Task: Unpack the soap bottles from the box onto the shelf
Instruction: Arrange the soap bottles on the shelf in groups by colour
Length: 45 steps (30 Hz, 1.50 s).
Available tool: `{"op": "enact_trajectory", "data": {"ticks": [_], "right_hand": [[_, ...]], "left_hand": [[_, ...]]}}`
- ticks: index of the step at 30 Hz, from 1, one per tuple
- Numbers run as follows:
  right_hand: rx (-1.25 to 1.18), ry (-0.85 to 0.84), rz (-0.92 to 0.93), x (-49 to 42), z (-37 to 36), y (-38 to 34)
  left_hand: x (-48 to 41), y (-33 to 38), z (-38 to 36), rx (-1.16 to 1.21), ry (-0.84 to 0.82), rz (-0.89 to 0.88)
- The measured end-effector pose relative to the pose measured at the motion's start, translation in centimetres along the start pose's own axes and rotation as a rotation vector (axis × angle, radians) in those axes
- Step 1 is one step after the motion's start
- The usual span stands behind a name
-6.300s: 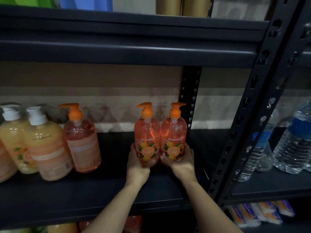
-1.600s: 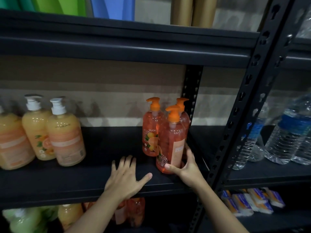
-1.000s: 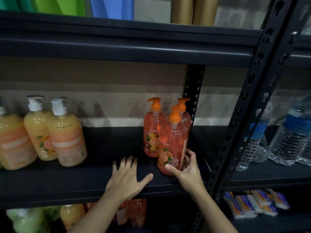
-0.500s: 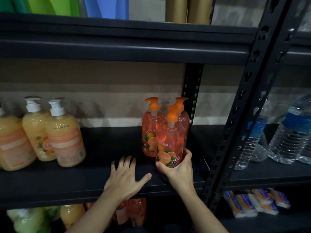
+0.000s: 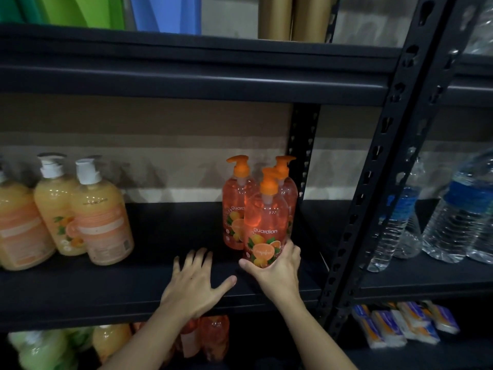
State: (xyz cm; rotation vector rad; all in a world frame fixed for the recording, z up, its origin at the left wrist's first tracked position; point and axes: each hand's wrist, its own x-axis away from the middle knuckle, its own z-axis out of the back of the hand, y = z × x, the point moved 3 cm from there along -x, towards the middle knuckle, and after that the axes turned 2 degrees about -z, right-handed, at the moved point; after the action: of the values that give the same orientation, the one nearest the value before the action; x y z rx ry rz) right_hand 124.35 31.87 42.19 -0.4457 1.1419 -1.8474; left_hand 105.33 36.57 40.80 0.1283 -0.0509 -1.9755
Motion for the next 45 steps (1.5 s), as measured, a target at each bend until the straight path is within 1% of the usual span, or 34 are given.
{"op": "enact_trajectory", "data": {"ticks": [4, 11, 24, 30, 41, 45], "right_hand": [[-0.012, 0.051, 0.006, -0.1, -0.2, 0.4], [-0.015, 0.022, 0.033, -0.1, -0.2, 0.6], [-0.004, 0.012, 0.021, -0.1, -0.1, 0.4], [-0.037, -0.022, 0.015, -0.1, 0.1, 0.4], [-0.025, -0.019, 0.018, 0.4, 0.3, 0.1], [0.016, -0.005, 0.032, 0.9, 0.2, -0.2]], "left_hand": [[0.0, 0.2, 0.2, -0.015, 0.019, -0.002], [0.0, 0.2, 0.2, -0.014, 0.015, 0.003], [0.1, 0.3, 0.5, -0.005, 0.007, 0.000], [0.1, 0.2, 0.3, 0.003, 0.022, -0.004], [0.1, 0.1, 0.2, -0.003, 0.029, -0.003], [0.1, 0.1, 0.2, 0.025, 0.020, -0.007]]}}
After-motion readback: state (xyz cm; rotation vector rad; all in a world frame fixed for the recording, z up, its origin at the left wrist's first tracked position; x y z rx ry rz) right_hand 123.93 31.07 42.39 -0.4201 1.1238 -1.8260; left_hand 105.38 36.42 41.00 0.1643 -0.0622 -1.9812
